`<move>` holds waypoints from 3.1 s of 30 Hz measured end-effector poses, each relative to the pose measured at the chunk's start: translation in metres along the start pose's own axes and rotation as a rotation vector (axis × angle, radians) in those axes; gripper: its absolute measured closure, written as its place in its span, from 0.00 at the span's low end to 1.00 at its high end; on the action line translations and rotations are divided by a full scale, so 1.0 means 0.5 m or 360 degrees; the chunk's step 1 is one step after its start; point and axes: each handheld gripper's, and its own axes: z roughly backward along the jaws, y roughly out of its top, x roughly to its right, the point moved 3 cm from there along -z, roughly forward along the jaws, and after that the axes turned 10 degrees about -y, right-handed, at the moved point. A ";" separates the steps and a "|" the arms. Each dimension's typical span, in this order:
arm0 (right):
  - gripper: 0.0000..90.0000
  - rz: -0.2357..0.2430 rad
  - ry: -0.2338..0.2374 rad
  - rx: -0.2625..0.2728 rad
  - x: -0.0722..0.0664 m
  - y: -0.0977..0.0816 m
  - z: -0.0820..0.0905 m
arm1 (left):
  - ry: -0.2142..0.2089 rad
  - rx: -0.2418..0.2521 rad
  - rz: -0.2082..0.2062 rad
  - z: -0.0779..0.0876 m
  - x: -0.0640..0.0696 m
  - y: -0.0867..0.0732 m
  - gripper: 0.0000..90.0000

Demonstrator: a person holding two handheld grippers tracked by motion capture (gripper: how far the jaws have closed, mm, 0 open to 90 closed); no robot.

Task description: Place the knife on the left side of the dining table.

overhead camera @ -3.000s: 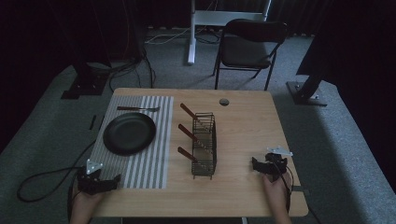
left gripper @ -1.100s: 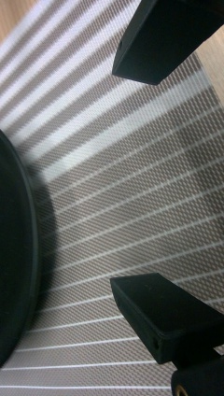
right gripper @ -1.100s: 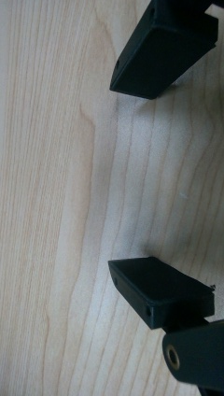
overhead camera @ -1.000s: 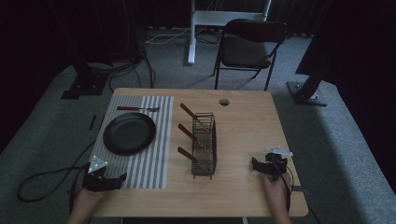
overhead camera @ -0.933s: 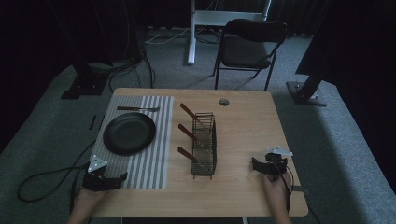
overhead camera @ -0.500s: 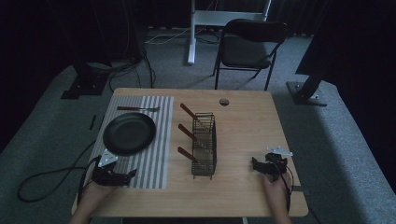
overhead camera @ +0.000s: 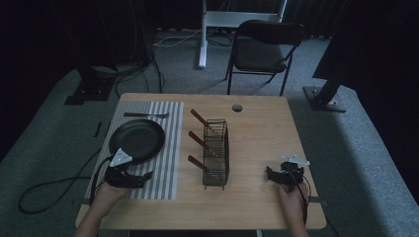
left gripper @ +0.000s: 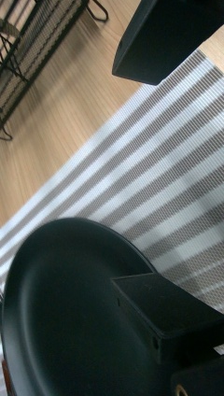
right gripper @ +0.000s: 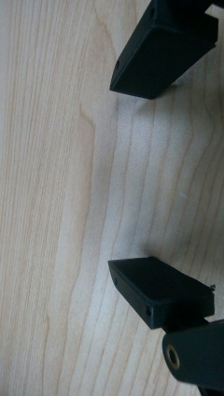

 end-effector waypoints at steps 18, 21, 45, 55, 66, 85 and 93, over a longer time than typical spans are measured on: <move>0.13 0.0000 0.0000 0.0001 0.000 0.000 0.000 | -0.0098 0.0039 -0.0135 -0.025 0.036 0.085 0.04; 0.13 -0.0001 0.0000 0.0001 0.000 0.000 0.000 | -0.0117 0.0051 -0.0135 -0.027 0.038 0.096 0.04; 0.13 -0.0004 0.0000 0.0002 0.000 0.000 0.000 | -0.0264 0.0102 -0.0231 -0.064 0.079 0.227 0.05; 0.13 -0.0001 0.0000 0.0003 0.000 0.000 0.000 | -0.0335 0.0096 -0.0255 -0.082 0.107 0.251 0.07; 0.13 0.0001 0.0000 0.0003 0.000 0.000 0.000 | -0.0434 0.0094 -0.0209 -0.112 0.118 0.266 0.20; 0.13 0.0000 0.0000 0.0004 0.000 0.000 0.000 | -0.0562 0.0101 -0.0036 -0.149 0.132 0.272 0.69; 0.13 0.0000 0.0000 0.0004 0.000 0.000 0.000 | -0.0594 0.0123 -0.0006 -0.149 0.131 0.273 0.83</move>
